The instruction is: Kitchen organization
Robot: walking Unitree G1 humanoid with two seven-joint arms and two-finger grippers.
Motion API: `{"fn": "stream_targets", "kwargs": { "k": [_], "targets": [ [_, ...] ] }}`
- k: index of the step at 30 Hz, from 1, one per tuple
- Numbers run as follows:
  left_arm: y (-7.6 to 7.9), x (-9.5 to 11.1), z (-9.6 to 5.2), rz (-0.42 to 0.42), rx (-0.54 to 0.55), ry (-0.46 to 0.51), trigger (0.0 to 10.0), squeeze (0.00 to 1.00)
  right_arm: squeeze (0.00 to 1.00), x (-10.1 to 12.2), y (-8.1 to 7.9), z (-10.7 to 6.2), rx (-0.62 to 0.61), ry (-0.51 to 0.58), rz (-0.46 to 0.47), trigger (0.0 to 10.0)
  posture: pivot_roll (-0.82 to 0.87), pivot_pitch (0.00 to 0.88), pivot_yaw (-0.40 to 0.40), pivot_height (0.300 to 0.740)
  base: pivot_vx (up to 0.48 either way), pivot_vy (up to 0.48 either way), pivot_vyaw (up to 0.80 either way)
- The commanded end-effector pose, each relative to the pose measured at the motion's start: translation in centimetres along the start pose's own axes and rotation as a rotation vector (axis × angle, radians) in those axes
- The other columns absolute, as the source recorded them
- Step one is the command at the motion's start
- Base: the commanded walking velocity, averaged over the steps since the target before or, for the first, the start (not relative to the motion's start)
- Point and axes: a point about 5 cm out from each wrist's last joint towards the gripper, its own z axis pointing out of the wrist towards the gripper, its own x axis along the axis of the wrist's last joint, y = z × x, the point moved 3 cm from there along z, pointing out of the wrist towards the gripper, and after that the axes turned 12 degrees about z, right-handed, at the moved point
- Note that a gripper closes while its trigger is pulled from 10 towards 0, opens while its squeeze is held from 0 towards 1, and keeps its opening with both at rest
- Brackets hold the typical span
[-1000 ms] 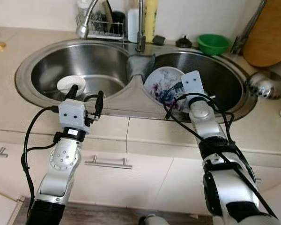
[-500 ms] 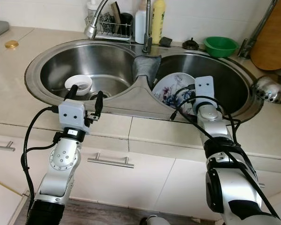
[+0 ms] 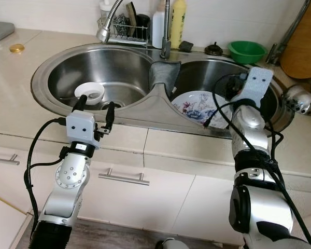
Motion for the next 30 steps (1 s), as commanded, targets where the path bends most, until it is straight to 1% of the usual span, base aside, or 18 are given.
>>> {"fn": "stream_targets", "kwargs": {
  "k": [1, 2, 3, 4, 5, 6, 7, 8, 11, 14, 15, 18, 23, 28, 30],
  "targets": [
    [0.3, 0.1, 0.0, -0.003, -0.019, 0.004, 10.0, 0.00, 1.00, -0.2, -0.6, -0.9, 0.036, 0.025, 0.009, 10.0, -0.08, 0.000, -0.047, 0.740, 0.000, 0.000, 0.00],
    [0.3, 0.1, 0.0, -0.003, -0.019, 0.004, 10.0, 0.00, 1.00, -0.3, -0.9, -1.1, 0.048, 0.031, 0.001, 10.0, -0.08, 0.000, -0.047, 0.740, 0.000, 0.000, 0.00],
    [0.3, 0.1, 0.0, -0.003, -0.019, 0.004, 10.0, 0.00, 0.95, -0.3, -1.2, -1.4, 0.063, 0.041, -0.008, 10.0, -0.08, 0.000, -0.046, 0.740, 0.000, 0.000, 0.00],
    [0.3, 0.1, -0.1, -0.005, -0.017, 0.002, 10.0, 0.00, 0.43, 0.3, -2.2, -2.3, 0.125, 0.107, -0.081, 10.0, -0.08, 0.000, -0.046, 0.740, 0.000, 0.000, 0.00],
    [0.3, 0.1, -0.1, -0.005, -0.017, 0.002, 10.0, 0.00, 0.43, 0.3, -2.2, -2.3, 0.125, 0.107, -0.081, 10.0, -0.08, 0.000, -0.046, 0.740, 0.000, 0.000, 0.00],
    [0.2, 0.1, -0.1, -0.011, -0.018, 0.002, 10.0, 0.00, 0.00, 1.4, -3.6, -3.3, 0.216, 0.210, -0.195, 10.0, -0.08, 0.000, -0.045, 0.740, 0.000, 0.000, 0.00],
    [0.2, 0.2, -0.1, -0.020, -0.017, 0.004, 10.0, 0.00, 0.00, 2.0, -4.5, -4.0, 0.273, 0.272, -0.262, 10.0, -0.08, 0.000, -0.043, 0.740, 0.000, 0.000, 0.00],
    [0.2, 0.2, -0.2, -0.026, -0.018, 0.004, 10.0, 0.00, 0.00, 2.0, -4.6, -4.3, 0.284, 0.278, -0.269, 10.0, -0.08, 0.000, -0.043, 0.740, 0.000, 0.000, 0.00],
    [0.3, 0.2, -0.1, -0.028, -0.031, 0.000, 10.0, 0.00, 0.00, 1.4, -4.4, -4.6, 0.265, 0.249, -0.240, 10.0, -0.08, 0.000, -0.043, 0.740, 0.000, 0.000, 0.00],
    [0.4, 0.4, -0.1, -0.040, -0.032, 0.008, 10.0, 0.00, 0.00, 0.8, -4.6, -5.1, 0.268, 0.237, -0.227, 10.0, -0.08, 0.000, -0.044, 0.740, 0.000, 0.480, 0.00],
    [0.3, 0.4, 0.0, -0.043, -0.029, 0.005, 10.0, 0.00, 0.00, 0.7, -4.8, -5.5, 0.272, 0.244, -0.219, 10.0, -0.08, 0.000, -0.044, 0.740, 0.000, 0.480, 0.00],
    [0.2, 0.4, 0.1, -0.042, -0.027, 0.005, 10.0, 0.00, 0.00, 1.0, -5.0, -5.9, 0.267, 0.273, -0.211, 10.0, -0.08, 0.000, -0.046, 0.740, 0.000, 0.480, 0.00],
    [0.2, 0.5, -0.1, -0.043, -0.028, 0.007, 10.0, 0.00, 0.00, 1.0, -5.5, -6.7, 0.288, 0.293, -0.222, 10.0, -0.08, 0.000, -0.045, 0.740, 0.000, 0.480, 0.00],
    [0.1, 0.6, -0.1, -0.036, -0.033, 0.013, 10.0, 0.00, 0.00, 0.1, -5.7, -7.5, 0.309, 0.271, -0.241, 10.0, -0.07, 0.000, -0.048, 0.740, 0.000, 0.480, 0.00],
    [0.0, 0.6, -0.2, -0.032, -0.033, 0.012, 10.0, 0.00, 0.00, -0.5, -5.8, -8.1, 0.320, 0.255, -0.260, 10.0, -0.07, 0.000, -0.047, 0.740, 0.000, 0.480, 0.00]
  ]
}}
